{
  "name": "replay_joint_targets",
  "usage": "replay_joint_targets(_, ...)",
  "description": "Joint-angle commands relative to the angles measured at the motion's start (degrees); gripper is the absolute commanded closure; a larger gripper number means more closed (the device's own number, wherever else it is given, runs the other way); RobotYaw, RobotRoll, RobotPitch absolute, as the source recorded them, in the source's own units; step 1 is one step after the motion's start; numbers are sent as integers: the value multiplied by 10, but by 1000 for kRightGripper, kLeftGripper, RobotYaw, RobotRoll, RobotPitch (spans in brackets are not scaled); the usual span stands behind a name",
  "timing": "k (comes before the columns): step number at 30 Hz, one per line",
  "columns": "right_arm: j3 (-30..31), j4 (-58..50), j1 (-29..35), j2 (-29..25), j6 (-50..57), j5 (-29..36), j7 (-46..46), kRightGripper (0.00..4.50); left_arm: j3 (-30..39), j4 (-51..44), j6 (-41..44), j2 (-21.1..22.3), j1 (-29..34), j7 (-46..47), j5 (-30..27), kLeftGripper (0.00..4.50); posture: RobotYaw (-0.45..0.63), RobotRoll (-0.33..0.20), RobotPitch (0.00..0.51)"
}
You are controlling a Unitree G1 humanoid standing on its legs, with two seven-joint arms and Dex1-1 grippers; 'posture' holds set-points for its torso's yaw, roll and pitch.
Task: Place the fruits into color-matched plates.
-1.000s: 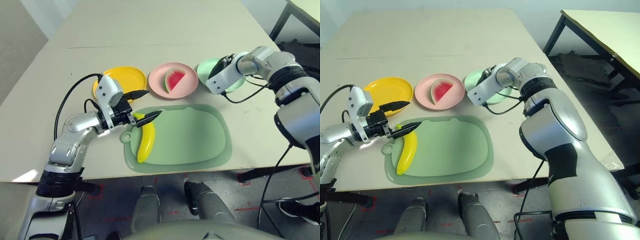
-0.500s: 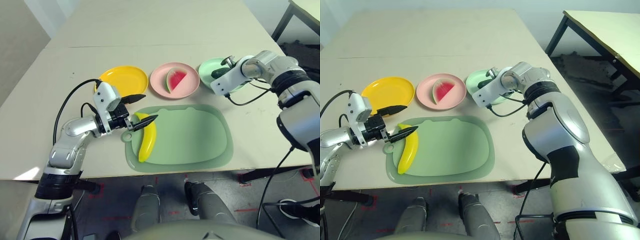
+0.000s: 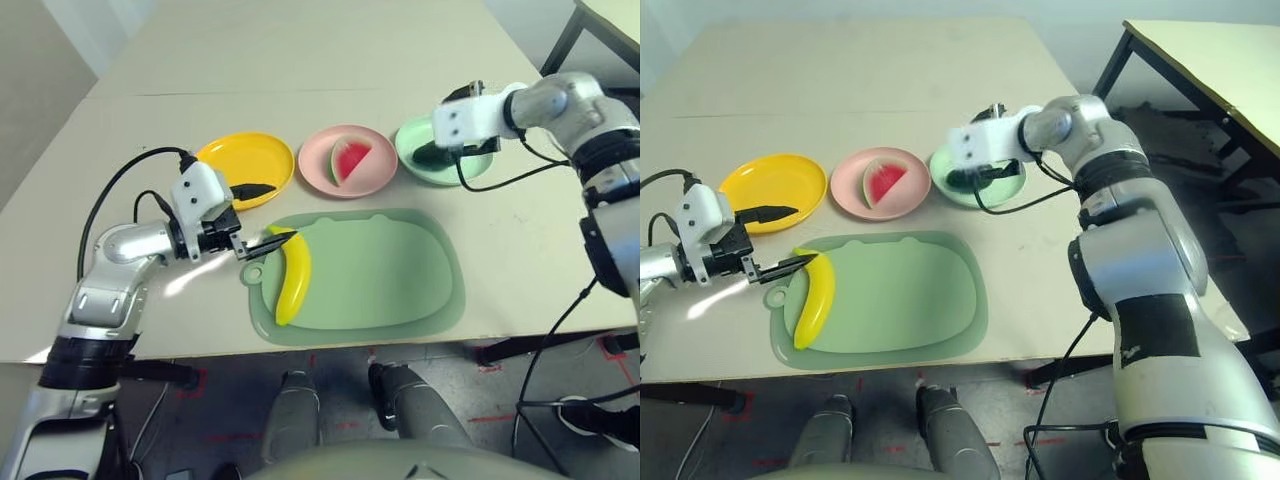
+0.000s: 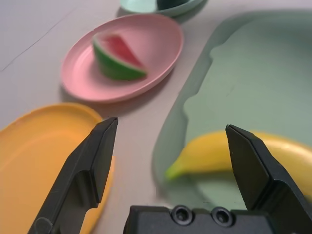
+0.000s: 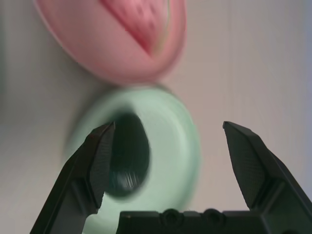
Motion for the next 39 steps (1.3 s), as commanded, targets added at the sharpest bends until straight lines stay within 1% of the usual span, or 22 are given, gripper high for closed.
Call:
replay_joint_targets(1,-58,-166,90,6,169,122,75,30,1,6,3,7,-8,-19,-5,0,-25,0,206)
replay_joint_targets(4,-98,-324,175,10,322,202,67,30,-1,-3,16,7,-12,-26,-12,0,-28,0,206)
replay_joint_targets(6,-114,-399,228,8,380,236,55,30,4,-13,34,4,-12,-27,-26,0,-28,0,206)
replay_joint_targets(7,-120,-427,254,6,392,249,54,30,6,-18,44,3,-11,-27,-34,0,-28,0,206)
replay_joint_targets(10,-123,-495,330,-7,415,277,60,30,17,-31,72,2,-6,-29,-62,0,-22,0,206)
replay_joint_targets(11,-127,-523,363,-8,419,295,68,30,20,-32,78,4,-5,-31,-66,0,-22,0,206)
replay_joint_targets(13,-144,-573,414,-4,444,346,74,30,19,-24,74,17,-2,-40,-58,0,-18,0,205)
replay_joint_targets(15,-152,-603,445,0,453,376,73,30,17,-15,67,27,-2,-52,-52,0,-19,0,204)
replay_joint_targets(18,-147,-629,504,4,416,398,93,30,10,0,51,46,-12,-80,-44,0,-17,0,202)
replay_joint_targets(21,-131,-634,551,4,355,399,129,30,-10,25,2,64,-38,-116,-15,0,-16,0,199)
replay_joint_targets(25,-117,-629,581,21,298,412,167,30,-64,70,-131,89,-85,-192,53,0,-22,0,199)
replay_joint_targets(27,-108,-618,585,30,260,406,179,30,-92,93,-178,88,-111,-217,77,0,-25,0,199)
replay_joint_targets(33,-76,-570,579,49,134,368,204,30,-169,148,-308,64,-186,-284,128,0,-44,0,199)
replay_joint_targets(36,-63,-543,571,52,100,356,206,30,-206,176,-366,45,-235,-317,145,0,-50,0,197)
replay_joint_targets(39,-54,-530,567,56,85,350,199,30,-240,196,-395,28,-276,-330,143,0,-63,0,195)
